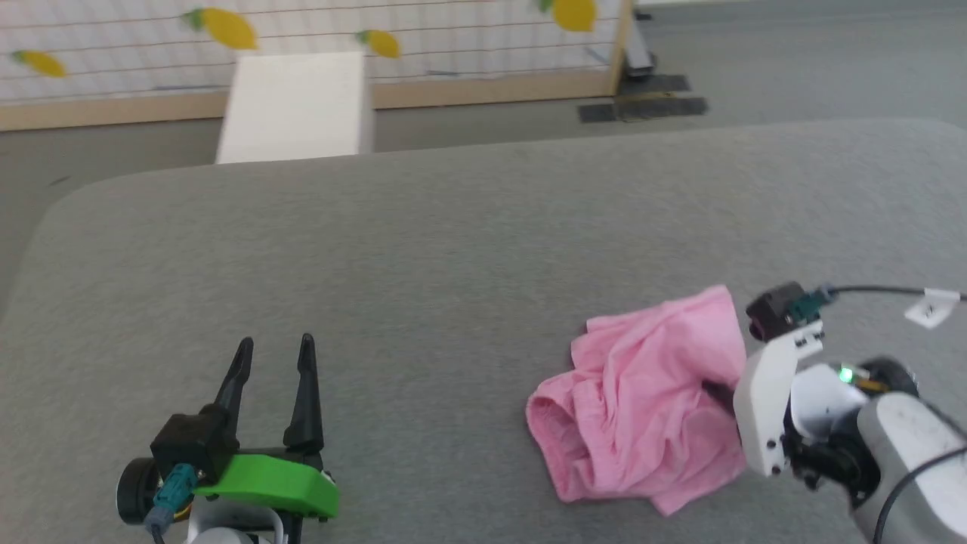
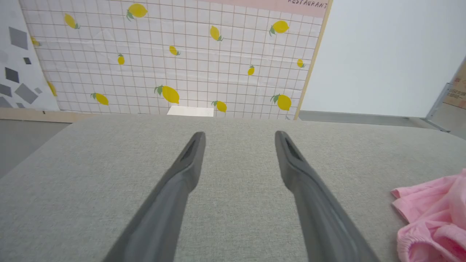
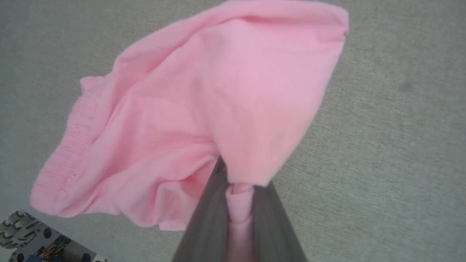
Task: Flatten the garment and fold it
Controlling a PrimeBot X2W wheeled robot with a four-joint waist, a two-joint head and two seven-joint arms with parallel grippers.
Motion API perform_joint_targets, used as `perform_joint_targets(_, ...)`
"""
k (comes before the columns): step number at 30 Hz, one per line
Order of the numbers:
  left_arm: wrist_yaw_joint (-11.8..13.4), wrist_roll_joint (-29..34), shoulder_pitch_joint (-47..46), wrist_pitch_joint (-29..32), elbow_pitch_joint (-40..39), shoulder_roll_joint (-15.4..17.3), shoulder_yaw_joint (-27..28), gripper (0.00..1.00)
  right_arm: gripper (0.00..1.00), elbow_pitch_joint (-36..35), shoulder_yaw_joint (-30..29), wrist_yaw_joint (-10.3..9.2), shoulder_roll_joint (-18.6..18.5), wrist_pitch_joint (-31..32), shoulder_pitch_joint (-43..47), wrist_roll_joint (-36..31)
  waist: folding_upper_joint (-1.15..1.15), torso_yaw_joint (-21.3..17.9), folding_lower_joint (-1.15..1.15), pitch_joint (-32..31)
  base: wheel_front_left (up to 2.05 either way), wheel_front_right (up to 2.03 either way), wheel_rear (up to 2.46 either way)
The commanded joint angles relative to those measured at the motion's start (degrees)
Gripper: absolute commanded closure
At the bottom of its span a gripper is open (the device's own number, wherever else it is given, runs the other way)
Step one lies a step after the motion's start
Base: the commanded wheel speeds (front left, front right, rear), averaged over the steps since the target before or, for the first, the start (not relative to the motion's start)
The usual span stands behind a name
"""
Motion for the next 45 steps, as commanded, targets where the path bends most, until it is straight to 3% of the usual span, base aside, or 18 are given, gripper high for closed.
perform_joint_targets(1, -0.25, 0.51, -0.85, -0.22, -0.6, -0.1, 0.05, 0.0, 1.0, -0.31, 0.92, -0.06, -0.87, -0.08, -2.25, -1.12, 0.39, -6.36, 0.0, 2.48, 0.0, 0.0, 0.0)
perform_joint_targets(7, -1.26, 1.96, -4.64, 0.46, -3.25, 1.26, -0.99, 0.0, 1.0, 2.39, 3.23, -0.06, -4.18, -2.25, -8.8, -5.38, 0.39, -13.41, 0.0, 9.62, 0.0, 0.0, 0.0)
perform_joint_targets(13, -2.87, 3.65, -10.06, 2.56, -6.58, 3.35, -2.33, 0.0, 1.0, 7.76, 0.93, -0.06, -7.06, -7.16, -14.42, -8.1, 0.39, -17.38, 0.0, 18.42, 0.0, 0.0, 0.0)
perform_joint_targets(25, -5.93, 6.82, -21.54, 7.5, -12.71, 6.11, -5.33, 0.0, 1.0, 23.65, -11.44, -0.06, -13.19, -19.01, -23.99, -15.12, 0.39, -16.71, 0.0, 31.44, 0.0, 0.0, 0.0)
perform_joint_targets(32, -6.21, 7.36, -24.03, 8.25, -14.48, 6.65, -5.79, 0.0, 1.0, 32.21, -20.69, -0.06, -11.01, -27.26, -28.9, -22.52, 0.39, -15.25, 0.0, 34.53, 0.0, 0.0, 0.0)
perform_joint_targets(33, -6.17, 7.37, -24.05, 8.2, -14.46, 6.68, -5.8, 0.0, 0.76, 33.39, -21.11, -0.06, -10.57, -27.44, -29.02, -23.78, 0.39, -15.03, 0.0, 34.61, 0.0, 0.0, 0.0)
perform_joint_targets(34, -6.08, 7.38, -23.98, 8.15, -14.41, 6.73, -5.77, 0.0, 0.62, 34.32, -21.98, -0.06, -10.02, -28.13, -29.28, -24.62, 0.39, -14.88, 0.0, 34.61, 0.0, 0.0, 0.0)
perform_joint_targets(35, -5.95, 7.35, -23.87, 8.1, -14.38, 6.74, -5.72, 0.0, 0.22, 35.16, -22.97, -0.06, -9.72, -29.44, -29.56, -26.06, 0.39, -14.73, 0.0, 34.61, 0.0, 0.0, 0.0)
perform_joint_targets(36, -5.84, 7.31, -23.75, 7.99, -14.29, 6.75, -5.66, 0.0, 0.0, 35.94, -23.63, -0.06, -9.68, -30.15, -29.59, -27.47, 0.39, -14.58, 0.0, 34.47, 0.0, 0.0, 0.0)
perform_joint_targets(45, -4.05, 5.78, -20.08, 5.38, -11.59, 5.51, -5.07, 0.0, 0.0, 37.74, -35.63, -0.06, -8.03, -42.48, -27.22, -41.71, 0.39, -14.23, 0.0, 28.48, 0.0, 0.0, 0.0)
